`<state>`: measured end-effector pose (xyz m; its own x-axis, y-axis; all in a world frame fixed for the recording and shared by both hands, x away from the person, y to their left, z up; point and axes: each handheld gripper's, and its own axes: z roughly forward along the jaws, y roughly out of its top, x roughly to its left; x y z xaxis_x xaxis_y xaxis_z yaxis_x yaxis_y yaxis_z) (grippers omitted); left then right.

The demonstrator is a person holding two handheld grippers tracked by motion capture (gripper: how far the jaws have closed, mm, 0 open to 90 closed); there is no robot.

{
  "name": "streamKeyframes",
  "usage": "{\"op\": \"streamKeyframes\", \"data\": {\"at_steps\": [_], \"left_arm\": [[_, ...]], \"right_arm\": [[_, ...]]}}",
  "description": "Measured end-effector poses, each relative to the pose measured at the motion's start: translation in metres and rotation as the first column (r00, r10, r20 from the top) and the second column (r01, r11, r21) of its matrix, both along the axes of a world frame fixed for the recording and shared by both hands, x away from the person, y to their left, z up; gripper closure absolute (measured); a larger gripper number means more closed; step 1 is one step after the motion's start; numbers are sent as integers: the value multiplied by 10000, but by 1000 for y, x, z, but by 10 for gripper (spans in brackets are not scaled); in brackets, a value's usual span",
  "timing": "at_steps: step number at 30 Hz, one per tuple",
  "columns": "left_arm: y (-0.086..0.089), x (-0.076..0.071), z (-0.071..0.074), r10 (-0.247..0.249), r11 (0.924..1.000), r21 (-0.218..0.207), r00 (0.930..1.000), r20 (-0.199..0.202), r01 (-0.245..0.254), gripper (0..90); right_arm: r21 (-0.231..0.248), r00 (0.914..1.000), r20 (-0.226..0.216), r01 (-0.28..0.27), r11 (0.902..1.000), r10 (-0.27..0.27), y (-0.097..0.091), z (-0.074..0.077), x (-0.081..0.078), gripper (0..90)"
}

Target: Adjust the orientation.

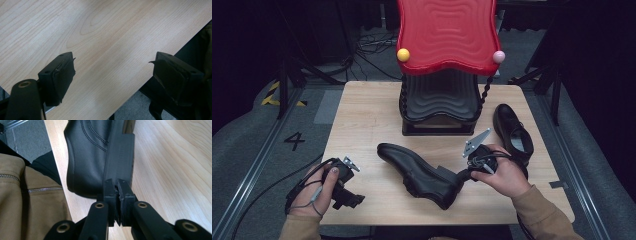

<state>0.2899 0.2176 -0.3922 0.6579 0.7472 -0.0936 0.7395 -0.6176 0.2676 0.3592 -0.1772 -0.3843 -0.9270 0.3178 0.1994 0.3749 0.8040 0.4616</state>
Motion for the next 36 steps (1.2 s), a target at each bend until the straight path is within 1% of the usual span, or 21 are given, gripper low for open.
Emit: {"op": "streamKeyframes", "data": {"at_steps": [5,8,12,17,23,26,29,30,31,32,35,36], "left_arm": [[1,-1,1,49,10000,27,10000,0,-49,183],[1,-1,1,59,10000,-2,10000,-3,-59,183],[1,-1,1,61,10000,15,10000,-6,-61,183],[0,-1,1,-9,10000,-20,10000,11,9,183],[1,0,1,2,10000,32,10000,34,-2,183],[1,-1,1,47,10000,22,10000,1,-47,183],[1,-1,1,62,10000,0,10000,-8,-62,183],[1,-1,1,62,10000,0,10000,-8,-62,183],[1,-1,1,35,10000,-4,10000,13,-35,183],[1,-1,1,37,10000,-12,10000,9,-37,183],[2,-1,1,68,10000,-23,10000,-23,-68,183],[2,0,0,34,10000,-41,10000,10,-34,183]], "right_arm": [[-167,9998,-98,-164,9997,163,10,-7,1,886],[-298,9998,-152,-145,9995,141,14,-11,3,891],[-277,9997,-159,-198,9994,194,13,-12,4,894],[-377,9997,-161,-203,9991,197,13,-11,7,899],[-327,9995,-296,57,9994,-66,9,-11,13,899],[-325,9996,-212,153,9994,-160,7,-10,16,899],[-422,9993,26,369,9984,-368,5,-9,19,895],[-422,9993,26,369,9984,-368,5,-9,19,895],[-526,9981,261,566,9970,-553,3,-9,21,894],[-599,9972,380,666,9960,-644,3,-9,22,894],[-636,9953,521,851,9943,-819,0,-10,27,893],[-606,9948,487,924,9939,-895,-1,-11,29,893]]}}
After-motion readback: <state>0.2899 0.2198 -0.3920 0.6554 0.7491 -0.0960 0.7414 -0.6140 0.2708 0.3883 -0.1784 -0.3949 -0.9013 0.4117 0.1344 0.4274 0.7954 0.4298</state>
